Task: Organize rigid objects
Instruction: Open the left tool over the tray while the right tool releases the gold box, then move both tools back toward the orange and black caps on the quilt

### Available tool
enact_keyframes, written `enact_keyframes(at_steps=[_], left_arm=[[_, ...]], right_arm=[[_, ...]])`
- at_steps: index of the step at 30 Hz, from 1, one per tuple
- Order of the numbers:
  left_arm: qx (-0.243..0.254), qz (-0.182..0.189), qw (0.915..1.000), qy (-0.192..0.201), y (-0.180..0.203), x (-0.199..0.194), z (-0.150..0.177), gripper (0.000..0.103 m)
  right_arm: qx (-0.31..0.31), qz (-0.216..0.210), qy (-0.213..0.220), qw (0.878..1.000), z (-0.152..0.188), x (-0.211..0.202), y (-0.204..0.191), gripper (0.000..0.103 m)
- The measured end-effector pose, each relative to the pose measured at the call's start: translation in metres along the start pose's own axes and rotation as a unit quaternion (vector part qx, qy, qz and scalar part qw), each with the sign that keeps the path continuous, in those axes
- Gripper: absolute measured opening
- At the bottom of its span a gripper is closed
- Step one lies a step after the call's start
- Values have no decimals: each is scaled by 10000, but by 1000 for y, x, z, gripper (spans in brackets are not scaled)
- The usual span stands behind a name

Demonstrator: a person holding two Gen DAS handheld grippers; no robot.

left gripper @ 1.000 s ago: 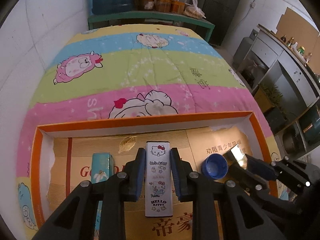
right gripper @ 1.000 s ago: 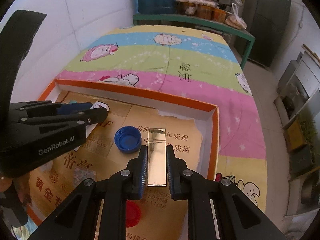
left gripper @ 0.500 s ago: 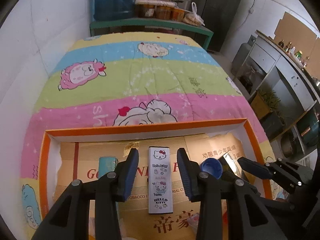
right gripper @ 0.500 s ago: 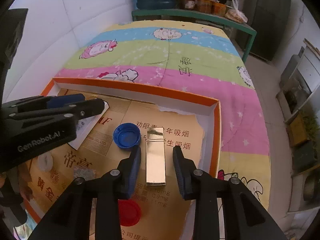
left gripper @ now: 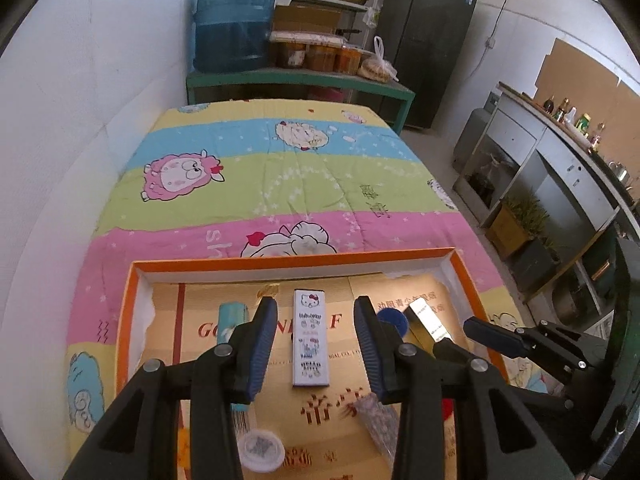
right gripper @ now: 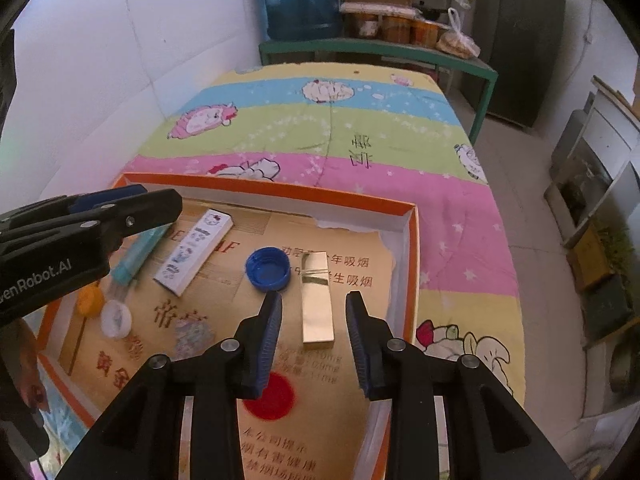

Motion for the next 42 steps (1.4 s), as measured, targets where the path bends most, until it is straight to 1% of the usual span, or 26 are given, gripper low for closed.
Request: enact_keyframes(at_steps=[9, 12, 16, 19, 26, 33, 37, 42], left_arm=[[58, -25, 9993, 361, -1, -43, 8, 40], [51, -4, 9991, 426, -1, -56, 12, 40], [81, -30, 9984, 563, -2, -76, 20, 40], [30, 26, 9980, 636, -4, -91, 27, 40], [30, -34, 9962, 867, -11, -123, 40, 40], [71, 11, 9941, 1080, -11, -151, 56, 40], [116, -35, 9932, 1159, -11, -163, 66, 40], [189, -209, 9921, 1224, -10, -175, 79, 40]], right_arm=[[2, -32, 239, 9997, 8, -32, -18, 34], [13, -50, 299, 9995, 11, -42, -23, 34], [10, -54, 409, 9991, 16, -56, -33, 34], [-7, -62, 525, 9986, 21, -70, -44, 34], [-12, 97, 836, 9964, 30, -100, -57, 34], [44, 69, 947, 9955, 41, -121, -64, 34], [67, 49, 1003, 9949, 49, -131, -69, 35], [79, 46, 1049, 9944, 58, -142, -77, 35]])
Point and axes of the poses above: each gripper's, at about its wrist camera, not at the fingertips, and x roughly the way its jaws point, y to its right, z to its underside, the point moved 8 cm from there along x, roughly the way its jaws point, and after that the axes turned 7 degrees about -x, right-handed, at the moved point
